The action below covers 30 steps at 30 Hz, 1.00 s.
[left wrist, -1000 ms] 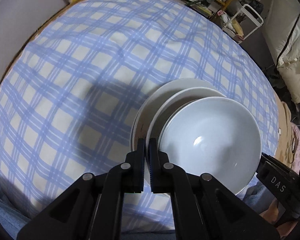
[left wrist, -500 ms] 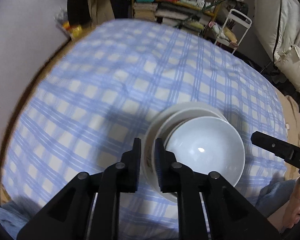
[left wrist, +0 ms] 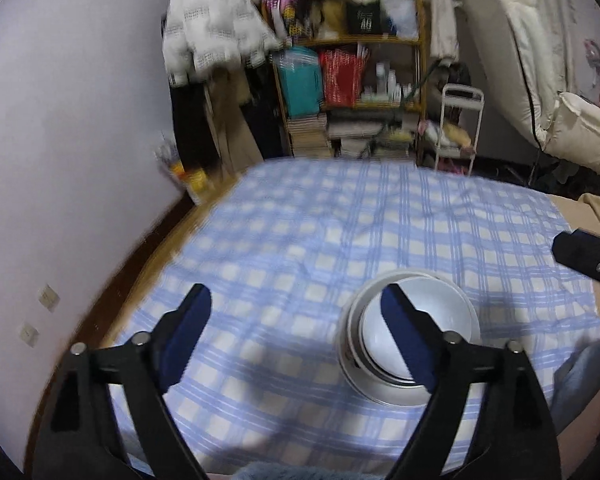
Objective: Organize plates and bowls
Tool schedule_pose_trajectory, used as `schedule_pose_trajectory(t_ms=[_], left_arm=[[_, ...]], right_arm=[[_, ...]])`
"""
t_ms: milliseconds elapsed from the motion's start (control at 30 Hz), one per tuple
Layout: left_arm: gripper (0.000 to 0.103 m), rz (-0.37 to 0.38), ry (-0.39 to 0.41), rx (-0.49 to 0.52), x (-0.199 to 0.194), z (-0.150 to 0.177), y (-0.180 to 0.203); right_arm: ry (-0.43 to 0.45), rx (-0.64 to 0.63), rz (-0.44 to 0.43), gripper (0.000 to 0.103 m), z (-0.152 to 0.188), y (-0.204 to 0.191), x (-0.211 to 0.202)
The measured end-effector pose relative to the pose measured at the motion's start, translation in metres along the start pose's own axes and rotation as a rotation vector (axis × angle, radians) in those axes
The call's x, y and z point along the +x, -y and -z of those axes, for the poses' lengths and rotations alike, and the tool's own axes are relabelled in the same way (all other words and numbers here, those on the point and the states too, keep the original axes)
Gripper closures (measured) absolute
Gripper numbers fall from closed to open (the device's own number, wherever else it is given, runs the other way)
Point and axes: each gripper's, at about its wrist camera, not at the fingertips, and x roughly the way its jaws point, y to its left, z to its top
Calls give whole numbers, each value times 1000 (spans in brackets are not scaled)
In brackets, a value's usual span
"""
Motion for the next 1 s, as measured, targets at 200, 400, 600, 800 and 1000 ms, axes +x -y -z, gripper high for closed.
schedule_pose_trajectory(t_ms=[200, 400, 600, 800, 1000], left_arm=[[12, -23, 135, -32, -38, 17, -3], [11, -102, 230, -17, -59, 35, 2], [11, -116, 261, -9, -66, 44, 5], [11, -127, 271, -5, -69, 49, 7], [11, -105, 252, -7, -62, 46, 7]], right_arm=[[104, -98, 61, 0, 13, -18, -27], [157, -159, 107, 0, 34, -24, -39], [211, -193, 163, 0, 44, -28, -43], [257, -199, 179, 0, 45, -31, -46], [276, -171, 186, 0, 44, -29, -48]])
